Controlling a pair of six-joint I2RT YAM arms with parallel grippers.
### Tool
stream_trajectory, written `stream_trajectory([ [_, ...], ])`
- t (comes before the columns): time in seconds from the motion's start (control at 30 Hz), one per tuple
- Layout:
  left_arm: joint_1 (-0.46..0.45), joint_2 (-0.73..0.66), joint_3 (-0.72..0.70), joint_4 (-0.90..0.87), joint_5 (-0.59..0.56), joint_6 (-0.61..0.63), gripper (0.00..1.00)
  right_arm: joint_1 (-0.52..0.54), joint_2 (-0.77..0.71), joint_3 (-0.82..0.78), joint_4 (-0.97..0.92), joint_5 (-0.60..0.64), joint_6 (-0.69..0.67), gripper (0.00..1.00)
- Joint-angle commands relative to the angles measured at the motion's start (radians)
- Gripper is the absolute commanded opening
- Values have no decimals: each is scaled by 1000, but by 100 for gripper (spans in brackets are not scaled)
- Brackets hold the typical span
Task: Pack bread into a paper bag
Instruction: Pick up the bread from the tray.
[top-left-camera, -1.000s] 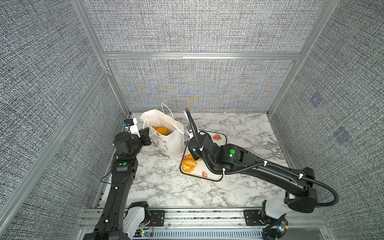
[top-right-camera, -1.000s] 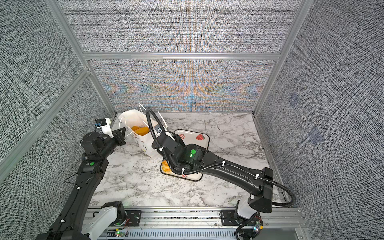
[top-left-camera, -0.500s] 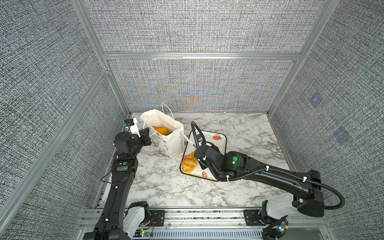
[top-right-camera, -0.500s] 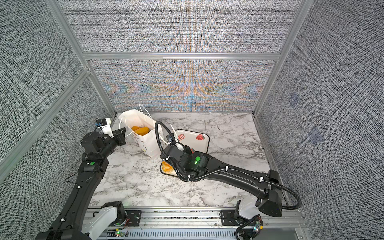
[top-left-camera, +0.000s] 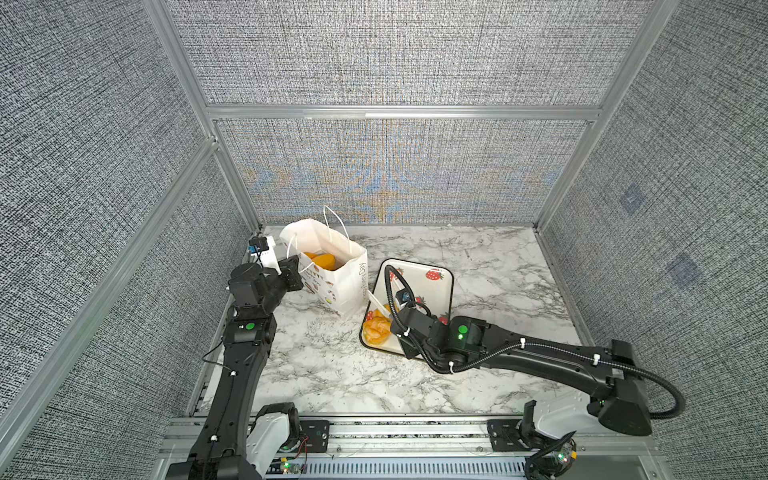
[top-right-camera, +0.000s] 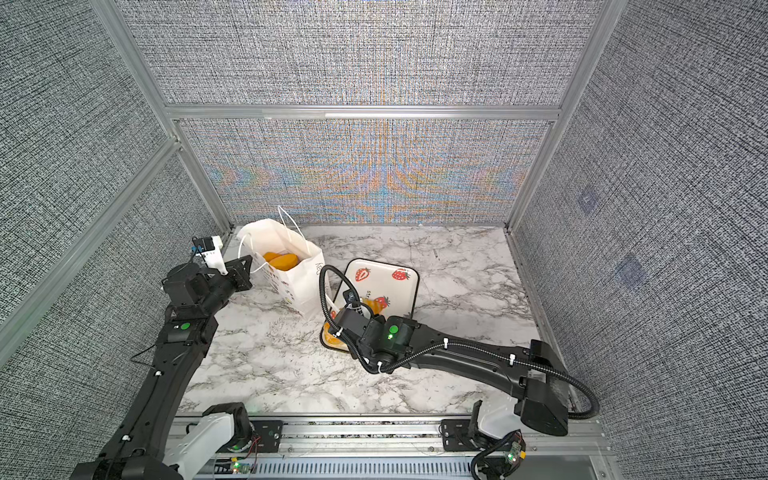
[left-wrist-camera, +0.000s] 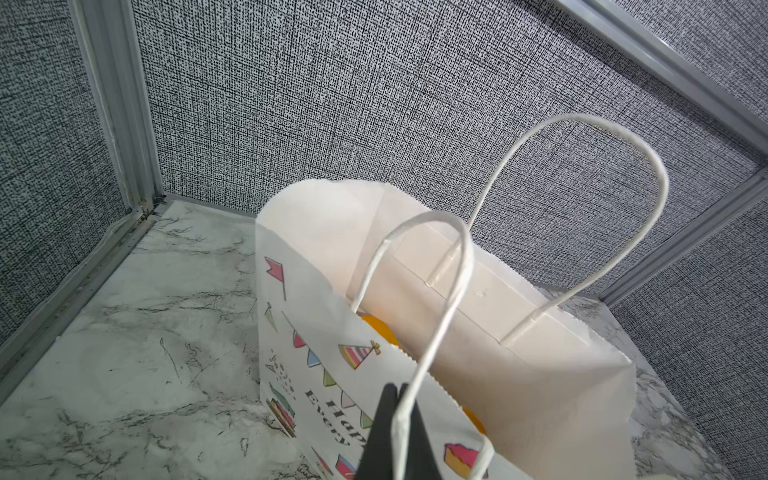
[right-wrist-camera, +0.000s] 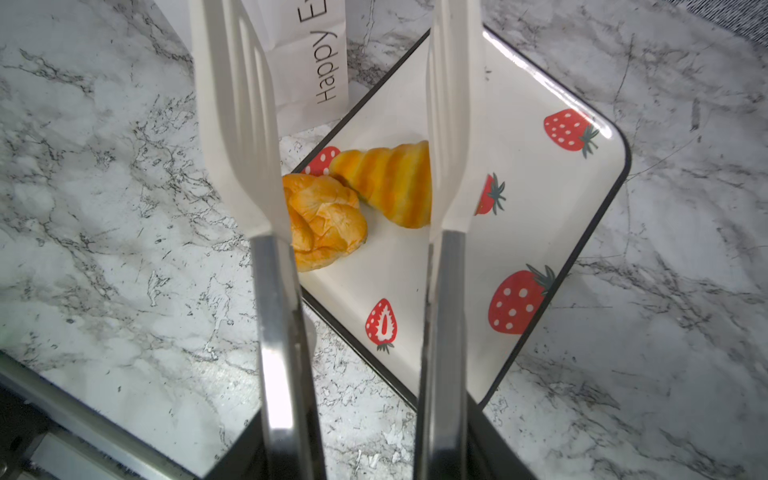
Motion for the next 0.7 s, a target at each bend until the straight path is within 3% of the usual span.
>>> stream_trajectory([
  [0.0, 0, -2, -3, 24, 9, -2, 0, 7, 9, -16, 35, -45, 54, 51],
  [0.67, 0, -3, -3, 23, 9, -1, 0, 44, 86, -89, 56, -157, 93, 55],
])
